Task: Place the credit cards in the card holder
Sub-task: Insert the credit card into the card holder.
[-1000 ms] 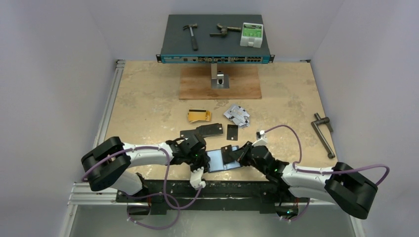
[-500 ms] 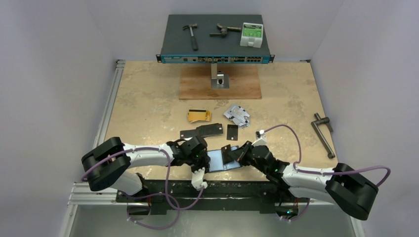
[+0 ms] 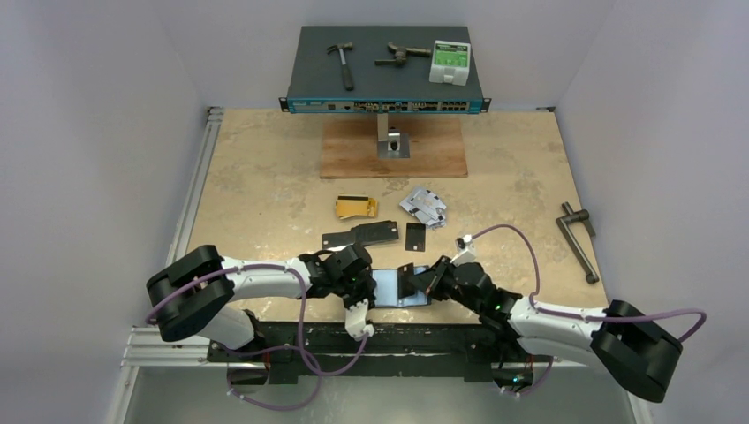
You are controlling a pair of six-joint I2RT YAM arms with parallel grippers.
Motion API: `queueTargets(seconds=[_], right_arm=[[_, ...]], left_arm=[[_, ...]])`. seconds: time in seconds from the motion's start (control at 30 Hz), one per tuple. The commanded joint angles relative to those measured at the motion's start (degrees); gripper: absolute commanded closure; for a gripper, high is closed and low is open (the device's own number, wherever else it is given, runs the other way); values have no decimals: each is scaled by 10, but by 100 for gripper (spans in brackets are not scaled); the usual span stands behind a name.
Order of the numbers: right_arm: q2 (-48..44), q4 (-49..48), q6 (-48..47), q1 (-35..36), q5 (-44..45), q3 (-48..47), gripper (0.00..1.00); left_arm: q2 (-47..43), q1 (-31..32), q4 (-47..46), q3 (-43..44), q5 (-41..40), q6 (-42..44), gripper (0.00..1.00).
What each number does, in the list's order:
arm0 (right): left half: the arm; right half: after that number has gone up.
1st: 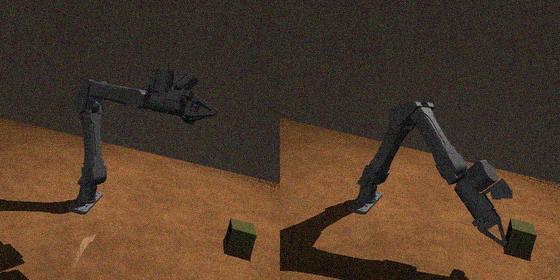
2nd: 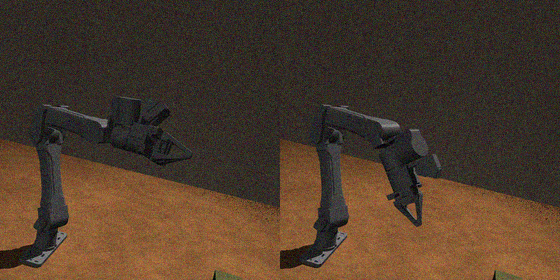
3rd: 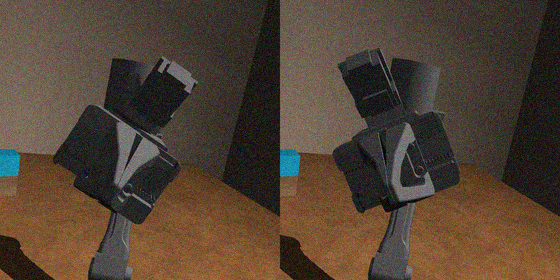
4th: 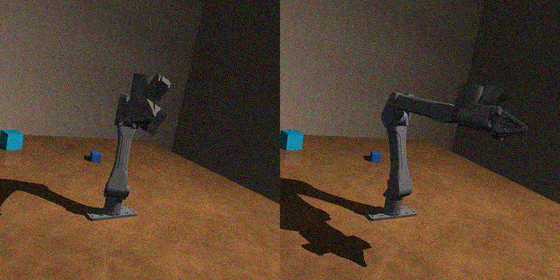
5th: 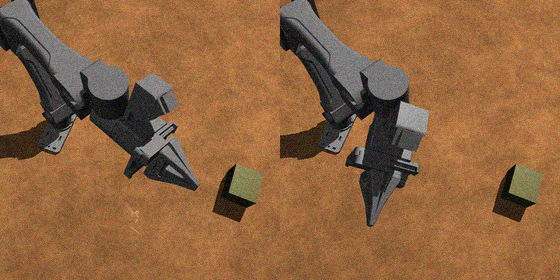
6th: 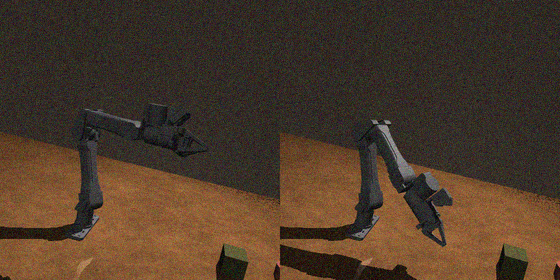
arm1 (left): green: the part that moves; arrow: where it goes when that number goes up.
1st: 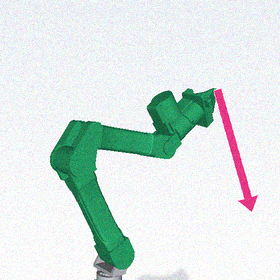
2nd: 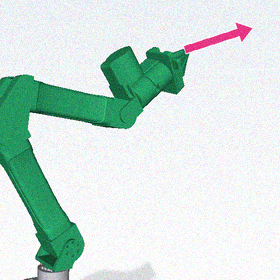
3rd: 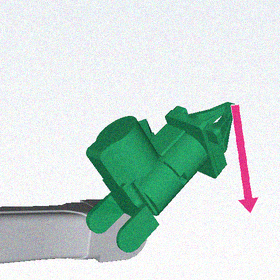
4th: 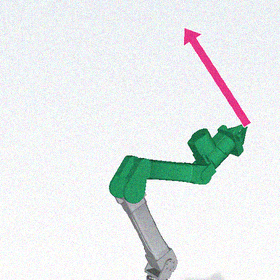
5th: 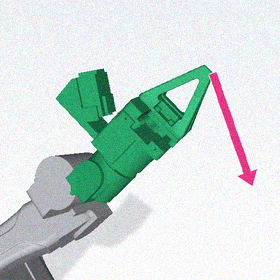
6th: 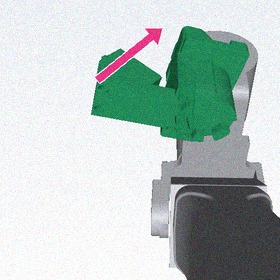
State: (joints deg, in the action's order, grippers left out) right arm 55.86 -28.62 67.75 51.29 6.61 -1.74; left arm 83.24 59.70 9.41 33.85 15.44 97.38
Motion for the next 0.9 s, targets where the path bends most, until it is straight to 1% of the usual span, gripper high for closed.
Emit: queueTargets(seconds=[0.0,0.13,0.27,0.37,0.57,0.7,0.77,0.87], right_arm=[[-57,88,-13,6,-64,2,100],[-141,143,-10,5,-64,10,100],[-162,146,-7,4,-83,32,100],[-143,132,-15,-1,-100,32,100],[-62,116,-47,-20,-138,10,100],[-29,101,-67,-41,-163,-5,100],[-21,105,-80,-54,-164,-8,100],[-24,111,-86,-65,-142,-15,100]], left_arm=[[20,2,47,-28,-15,-24,100],[18,2,45,-32,-15,-25,100],[18,2,41,-32,-15,-23,100],[20,2,40,-28,-13,-21,100],[20,2,38,-22,-14,-17,100],[18,2,36,-26,-14,-14,100],[16,2,35,-30,-14,-12,100],[15,2,39,-32,-11,-11,100]])
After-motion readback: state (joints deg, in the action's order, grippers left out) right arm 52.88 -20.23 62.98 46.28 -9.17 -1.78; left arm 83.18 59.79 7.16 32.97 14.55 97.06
